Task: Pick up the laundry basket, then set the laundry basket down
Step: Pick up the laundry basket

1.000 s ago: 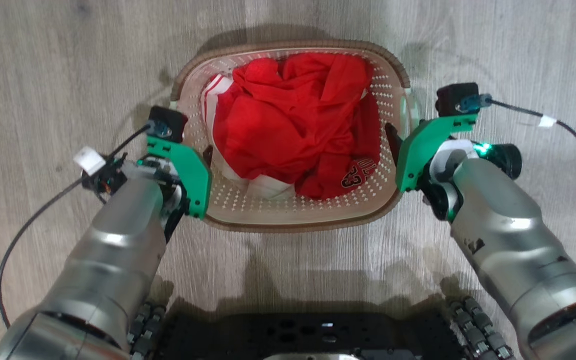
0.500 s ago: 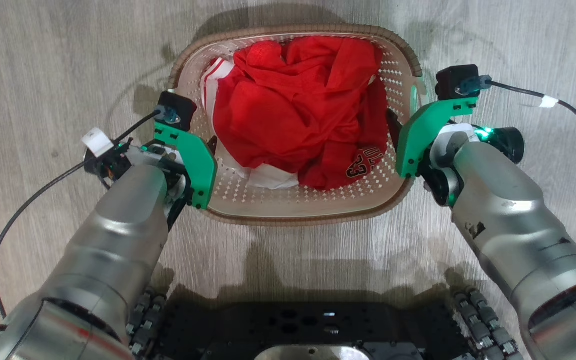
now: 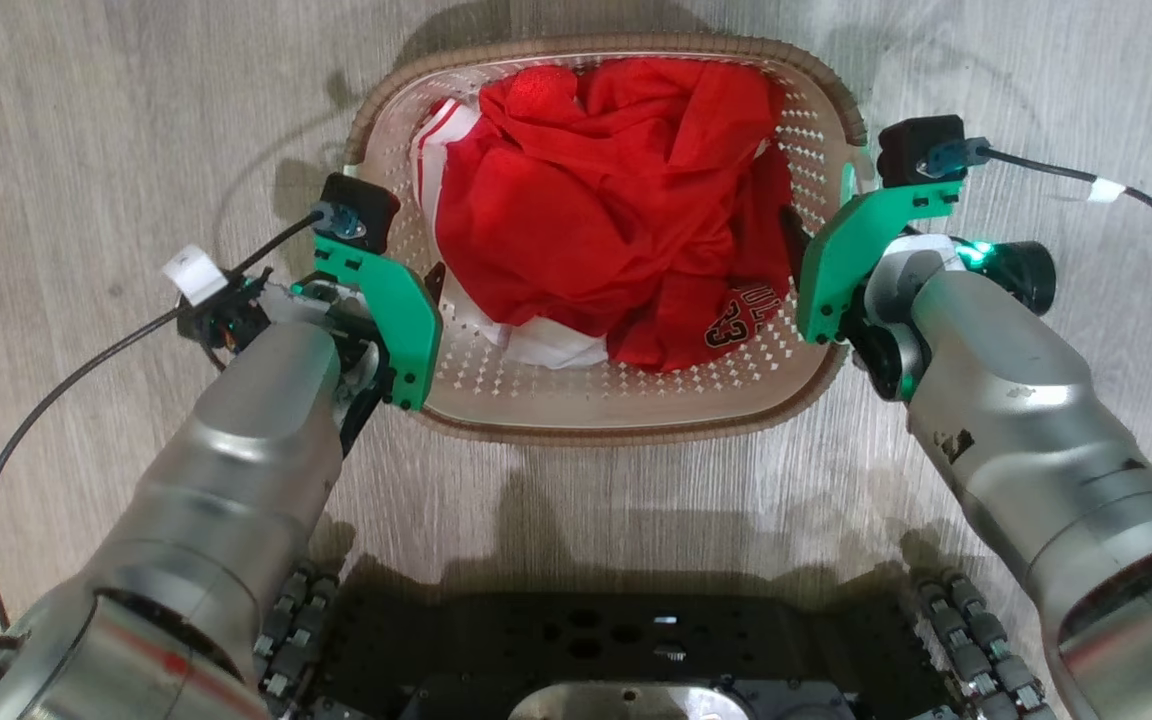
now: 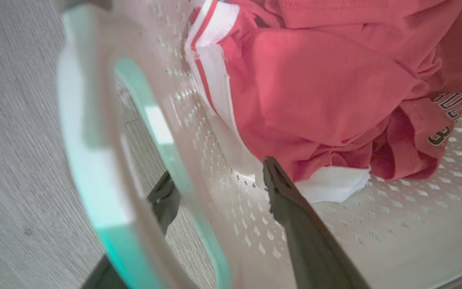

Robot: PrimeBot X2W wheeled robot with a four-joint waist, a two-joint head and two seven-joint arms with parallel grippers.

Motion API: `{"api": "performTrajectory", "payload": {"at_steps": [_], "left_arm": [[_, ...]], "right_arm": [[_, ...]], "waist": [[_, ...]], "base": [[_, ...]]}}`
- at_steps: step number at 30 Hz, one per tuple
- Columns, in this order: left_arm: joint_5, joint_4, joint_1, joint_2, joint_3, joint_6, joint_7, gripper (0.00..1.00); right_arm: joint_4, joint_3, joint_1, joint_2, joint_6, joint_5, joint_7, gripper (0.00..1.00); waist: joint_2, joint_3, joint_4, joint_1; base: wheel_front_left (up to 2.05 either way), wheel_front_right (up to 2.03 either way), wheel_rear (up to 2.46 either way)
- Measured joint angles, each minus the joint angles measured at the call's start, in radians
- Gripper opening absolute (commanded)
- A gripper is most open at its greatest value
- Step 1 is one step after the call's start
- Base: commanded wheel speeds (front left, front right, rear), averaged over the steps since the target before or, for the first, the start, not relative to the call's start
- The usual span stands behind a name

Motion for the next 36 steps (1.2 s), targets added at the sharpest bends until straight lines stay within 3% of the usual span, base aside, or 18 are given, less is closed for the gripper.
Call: {"api": "performTrajectory", "payload": {"at_steps": [1,2,3,4,21,36], "left_arm": [[-0.008,-0.002,0.0,0.0,-0.002,0.0,0.0,0.92],[-0.021,-0.005,0.0,0.0,-0.002,0.0,0.0,0.27],[-0.029,-0.008,0.0,0.001,-0.005,0.001,-0.008,0.0],[-0.037,-0.011,0.0,0.002,-0.008,0.0,-0.009,0.0],[-0.139,-0.027,-0.004,0.012,-0.142,0.001,0.031,0.0],[-0.237,-0.072,0.046,0.042,-0.33,0.002,0.17,0.0]], "right_arm": [[0.001,0.003,-0.002,0.0,0.0,0.003,-0.001,1.0],[0.002,0.009,-0.003,0.0,0.0,0.008,-0.001,0.98],[0.004,0.015,-0.003,0.0,0.0,0.01,-0.001,0.32],[0.007,0.018,-0.003,0.0,0.0,0.011,-0.001,0.0],[0.041,0.062,0.0,-0.012,0.0,0.088,0.025,0.0],[0.006,0.157,0.047,-0.027,-0.003,0.193,0.249,0.0]], "waist": [[0.0,0.002,0.001,0.0],[0.0,0.003,0.003,0.0],[0.0,0.005,0.004,0.0],[0.0,0.006,0.006,0.0],[0.0,-0.038,0.01,0.0],[0.0,-0.206,-0.003,0.0]], "base": [[0.0,0.0,0.0],[0.0,0.0,0.0],[0.0,0.0,0.0],[0.0,0.0,0.0],[0.0,0.0,0.0],[0.0,0.0,0.0]]}}
